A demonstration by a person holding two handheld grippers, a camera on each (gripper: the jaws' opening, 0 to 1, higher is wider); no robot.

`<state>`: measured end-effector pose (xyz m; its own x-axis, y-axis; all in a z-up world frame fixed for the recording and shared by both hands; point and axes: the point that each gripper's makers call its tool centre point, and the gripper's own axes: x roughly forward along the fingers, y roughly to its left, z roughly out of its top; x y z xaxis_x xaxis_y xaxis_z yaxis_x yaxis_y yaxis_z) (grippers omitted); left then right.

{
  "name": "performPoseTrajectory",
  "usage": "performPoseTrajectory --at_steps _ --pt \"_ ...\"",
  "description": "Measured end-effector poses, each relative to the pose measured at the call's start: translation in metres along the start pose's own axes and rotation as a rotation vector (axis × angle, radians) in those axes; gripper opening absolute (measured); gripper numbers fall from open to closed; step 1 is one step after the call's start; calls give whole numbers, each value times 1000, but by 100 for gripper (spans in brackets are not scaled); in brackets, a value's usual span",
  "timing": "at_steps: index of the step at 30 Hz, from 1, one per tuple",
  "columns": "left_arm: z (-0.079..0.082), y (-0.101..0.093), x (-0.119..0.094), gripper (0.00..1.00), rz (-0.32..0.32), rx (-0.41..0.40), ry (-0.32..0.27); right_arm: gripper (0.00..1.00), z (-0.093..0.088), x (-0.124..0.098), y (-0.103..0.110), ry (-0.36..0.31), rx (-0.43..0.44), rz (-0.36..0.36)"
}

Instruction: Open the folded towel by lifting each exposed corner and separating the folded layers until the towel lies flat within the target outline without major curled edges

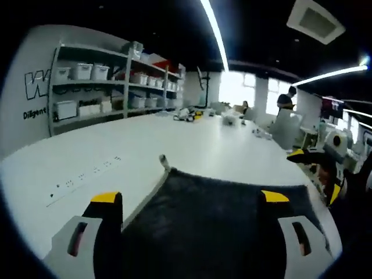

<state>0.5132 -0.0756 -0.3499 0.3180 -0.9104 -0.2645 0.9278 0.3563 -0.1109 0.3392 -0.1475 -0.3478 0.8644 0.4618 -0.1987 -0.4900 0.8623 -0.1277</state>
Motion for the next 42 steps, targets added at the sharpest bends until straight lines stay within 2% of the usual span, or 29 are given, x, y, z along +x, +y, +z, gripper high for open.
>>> performPoseTrajectory --at_steps 4,5,8,9,12,13,15,16,18,20,22,25,29,31,36,41,42 --pt "13 1 -21 88 8 -32 -36 99 18 4 -3 -43 55 -5" --pt "17 6 -29 87 39 -19 -41 99 23 6 -4 -50 62 -1" --pt "27 13 -49 81 98 -13 -77 99 29 10 0 -43 58 27" --pt "30 11 -59 78 96 -19 -93 99 33 13 1 -41 47 36" --pt "35 9 -83 72 123 -82 -132 99 41 17 1 -45 17 47" --pt "35 10 -92 69 132 -79 -132 99 42 19 0 -40 12 49" --pt "41 17 -112 53 213 -61 -181 96 47 21 -4 -48 -6 40" --pt "44 17 -121 48 238 -34 -206 94 49 22 -6 -53 -9 33" --pt "45 17 -134 38 266 -7 -218 93 55 23 -13 -82 -9 6" --pt "43 12 -145 35 277 -17 -228 89 59 22 -15 -100 -13 -2" --pt "41 9 -152 33 284 -31 -233 88 64 21 -18 -128 -4 -5" --pt "36 7 -159 30 312 -33 -223 88 67 22 -21 -137 3 -4" --pt "22 1 -166 29 355 -10 -176 87 64 25 -24 -126 30 4" --pt "18 -3 -171 27 371 -15 -180 80 64 26 -23 -128 33 10" --pt "-5 -8 -183 20 432 -12 -115 63 62 29 -18 -120 2 26" --pt "-16 -19 -198 14 460 -3 -84 45 63 30 -11 -121 8 70" --pt "-16 -20 -200 15 467 9 -85 45 63 30 -10 -120 9 76"
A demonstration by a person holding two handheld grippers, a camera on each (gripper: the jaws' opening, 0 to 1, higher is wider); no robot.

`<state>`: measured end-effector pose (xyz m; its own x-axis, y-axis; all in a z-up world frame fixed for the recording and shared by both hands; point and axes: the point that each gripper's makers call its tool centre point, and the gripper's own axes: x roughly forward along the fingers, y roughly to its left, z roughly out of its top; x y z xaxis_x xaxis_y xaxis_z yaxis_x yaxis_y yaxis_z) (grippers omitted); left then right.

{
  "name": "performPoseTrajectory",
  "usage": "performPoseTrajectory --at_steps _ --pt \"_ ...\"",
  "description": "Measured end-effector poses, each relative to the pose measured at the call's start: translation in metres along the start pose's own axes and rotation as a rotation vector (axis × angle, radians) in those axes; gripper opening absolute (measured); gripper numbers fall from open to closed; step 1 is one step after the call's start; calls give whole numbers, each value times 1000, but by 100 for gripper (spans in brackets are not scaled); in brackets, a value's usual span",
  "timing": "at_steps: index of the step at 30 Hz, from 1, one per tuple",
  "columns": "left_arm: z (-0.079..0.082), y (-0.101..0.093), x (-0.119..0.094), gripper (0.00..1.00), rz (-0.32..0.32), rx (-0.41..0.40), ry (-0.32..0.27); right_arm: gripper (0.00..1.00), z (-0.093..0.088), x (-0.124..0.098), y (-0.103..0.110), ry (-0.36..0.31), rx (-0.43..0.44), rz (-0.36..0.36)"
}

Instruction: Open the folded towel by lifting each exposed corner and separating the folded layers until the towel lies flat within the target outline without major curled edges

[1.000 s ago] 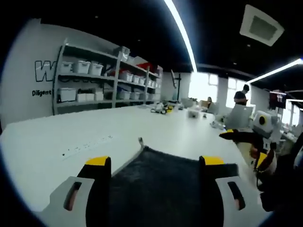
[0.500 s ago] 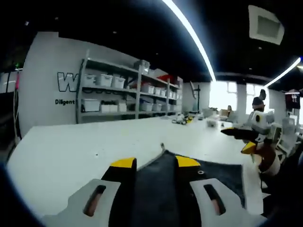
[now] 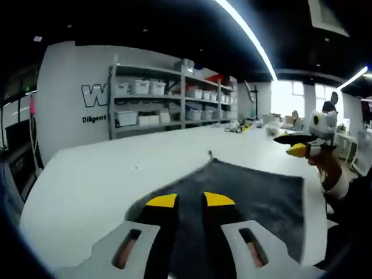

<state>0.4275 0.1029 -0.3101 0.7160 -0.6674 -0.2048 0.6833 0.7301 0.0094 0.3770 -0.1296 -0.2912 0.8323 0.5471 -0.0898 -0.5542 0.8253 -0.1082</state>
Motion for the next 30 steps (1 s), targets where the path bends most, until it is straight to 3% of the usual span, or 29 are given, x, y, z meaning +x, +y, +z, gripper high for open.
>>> performPoseTrajectory --at_steps 4,8,15,17,22,25,30 --pt "-10 -7 -4 31 -13 25 27 45 -11 3 10 60 -25 47" --pt "-18 -18 -5 47 -47 11 30 48 -18 6 11 76 -24 57" --pt "-36 -22 -6 56 -83 -31 23 54 -32 11 12 117 -2 78" --pt "-44 -19 -5 58 -72 -29 59 54 -39 12 12 144 8 85" --pt "-46 -23 0 62 -67 -16 86 58 -54 17 14 200 13 99" --pt "-62 -19 -5 64 -34 64 171 60 -63 19 14 234 13 106" --pt "-75 -20 -20 64 -57 81 205 58 -83 20 9 323 24 91"
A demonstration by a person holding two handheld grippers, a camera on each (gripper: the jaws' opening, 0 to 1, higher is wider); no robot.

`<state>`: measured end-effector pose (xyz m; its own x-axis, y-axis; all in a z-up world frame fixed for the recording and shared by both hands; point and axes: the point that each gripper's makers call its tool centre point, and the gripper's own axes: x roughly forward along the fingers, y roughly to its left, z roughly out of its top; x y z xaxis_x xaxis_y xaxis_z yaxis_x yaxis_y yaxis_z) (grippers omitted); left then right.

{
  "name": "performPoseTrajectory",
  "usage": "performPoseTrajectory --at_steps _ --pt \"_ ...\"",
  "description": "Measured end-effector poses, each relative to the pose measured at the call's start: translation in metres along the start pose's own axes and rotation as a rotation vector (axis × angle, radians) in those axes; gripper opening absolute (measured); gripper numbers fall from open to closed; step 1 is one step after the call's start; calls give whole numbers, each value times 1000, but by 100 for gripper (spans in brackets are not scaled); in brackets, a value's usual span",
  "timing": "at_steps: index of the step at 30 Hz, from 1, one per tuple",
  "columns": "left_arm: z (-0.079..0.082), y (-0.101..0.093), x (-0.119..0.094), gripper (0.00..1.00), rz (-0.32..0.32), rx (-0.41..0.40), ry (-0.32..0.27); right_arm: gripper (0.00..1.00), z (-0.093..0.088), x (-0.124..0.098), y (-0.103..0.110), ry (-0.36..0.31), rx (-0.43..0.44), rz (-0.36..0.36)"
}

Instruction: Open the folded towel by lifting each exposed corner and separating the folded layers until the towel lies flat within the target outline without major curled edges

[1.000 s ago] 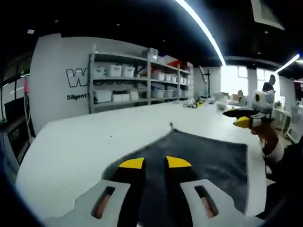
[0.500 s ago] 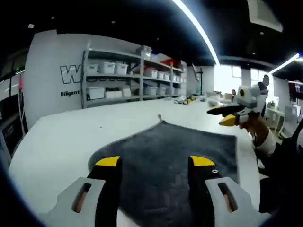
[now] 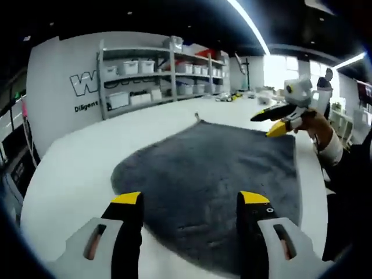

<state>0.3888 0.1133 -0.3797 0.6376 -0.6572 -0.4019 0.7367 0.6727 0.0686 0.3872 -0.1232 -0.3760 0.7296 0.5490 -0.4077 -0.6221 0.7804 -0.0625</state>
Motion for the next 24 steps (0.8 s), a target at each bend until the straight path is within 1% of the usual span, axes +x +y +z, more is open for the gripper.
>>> performPoseTrajectory --at_steps 3,5,7,9,11,15,17,18,19,20,21,24 --pt "1 0 -3 63 -6 13 -2 58 -2 0 -4 12 0 -5" --pt "2 -4 -1 61 -21 19 -9 58 -1 -1 -3 13 2 -4" --pt "-2 -8 5 61 -40 23 7 59 -2 -2 -1 14 4 1" --pt "-12 -11 9 60 -46 47 48 59 -6 -1 -1 35 1 8" --pt "-16 -12 11 58 -50 56 65 59 -12 -1 0 62 -15 9" --pt "-20 -13 10 52 -59 68 82 59 -23 3 4 115 -16 29" --pt "-22 -14 10 47 -74 92 88 59 -32 6 8 159 -17 49" --pt "-25 -13 11 46 -77 83 96 58 -39 8 12 190 -8 65" --pt "-29 -14 11 45 -90 42 111 57 -44 10 18 210 -6 94" --pt "-31 -15 12 44 -102 9 115 57 -43 13 18 194 12 86" --pt "-30 -14 13 44 -106 -11 104 57 -42 12 17 191 18 81" --pt "-31 -12 12 43 -108 -23 99 57 -42 11 19 194 18 81"
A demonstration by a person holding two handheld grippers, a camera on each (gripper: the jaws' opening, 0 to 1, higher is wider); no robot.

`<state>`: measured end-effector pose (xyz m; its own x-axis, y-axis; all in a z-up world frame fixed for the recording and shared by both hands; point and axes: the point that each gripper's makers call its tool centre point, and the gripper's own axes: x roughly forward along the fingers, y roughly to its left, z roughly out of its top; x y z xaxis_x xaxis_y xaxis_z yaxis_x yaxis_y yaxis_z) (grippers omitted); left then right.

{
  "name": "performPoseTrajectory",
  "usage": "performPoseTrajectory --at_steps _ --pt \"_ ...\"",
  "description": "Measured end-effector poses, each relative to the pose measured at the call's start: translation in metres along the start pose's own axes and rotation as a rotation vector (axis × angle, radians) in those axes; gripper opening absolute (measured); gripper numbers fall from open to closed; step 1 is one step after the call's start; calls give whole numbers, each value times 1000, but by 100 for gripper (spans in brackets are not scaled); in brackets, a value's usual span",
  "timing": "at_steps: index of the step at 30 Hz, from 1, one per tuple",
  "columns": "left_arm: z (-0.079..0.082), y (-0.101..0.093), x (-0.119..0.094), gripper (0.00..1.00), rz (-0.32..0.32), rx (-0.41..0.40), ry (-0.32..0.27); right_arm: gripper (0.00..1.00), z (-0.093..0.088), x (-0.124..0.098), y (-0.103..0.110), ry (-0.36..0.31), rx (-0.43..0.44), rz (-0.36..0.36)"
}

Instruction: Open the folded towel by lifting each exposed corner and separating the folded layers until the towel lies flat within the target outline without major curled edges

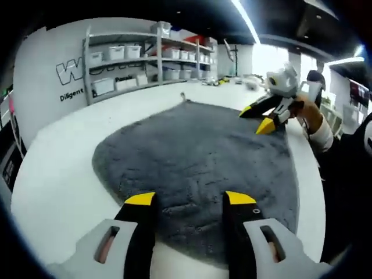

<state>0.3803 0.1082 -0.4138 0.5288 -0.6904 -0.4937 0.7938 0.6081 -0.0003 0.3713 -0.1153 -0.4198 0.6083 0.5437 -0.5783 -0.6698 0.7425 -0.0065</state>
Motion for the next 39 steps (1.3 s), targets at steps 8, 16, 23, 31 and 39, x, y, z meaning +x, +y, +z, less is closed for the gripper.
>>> performPoseTrajectory --at_steps 8,16,23,31,39 --pt "-1 2 -1 39 10 -8 2 56 -1 -1 2 6 -1 -8" --pt "-2 4 -4 36 20 -12 11 55 0 1 5 7 -1 -7" --pt "-7 12 -13 36 37 -22 26 51 4 8 17 3 -10 9" --pt "-13 20 -22 36 56 -36 42 51 9 13 25 -3 -9 8" --pt "-18 26 -32 37 65 -47 52 51 14 19 35 -11 -9 8"
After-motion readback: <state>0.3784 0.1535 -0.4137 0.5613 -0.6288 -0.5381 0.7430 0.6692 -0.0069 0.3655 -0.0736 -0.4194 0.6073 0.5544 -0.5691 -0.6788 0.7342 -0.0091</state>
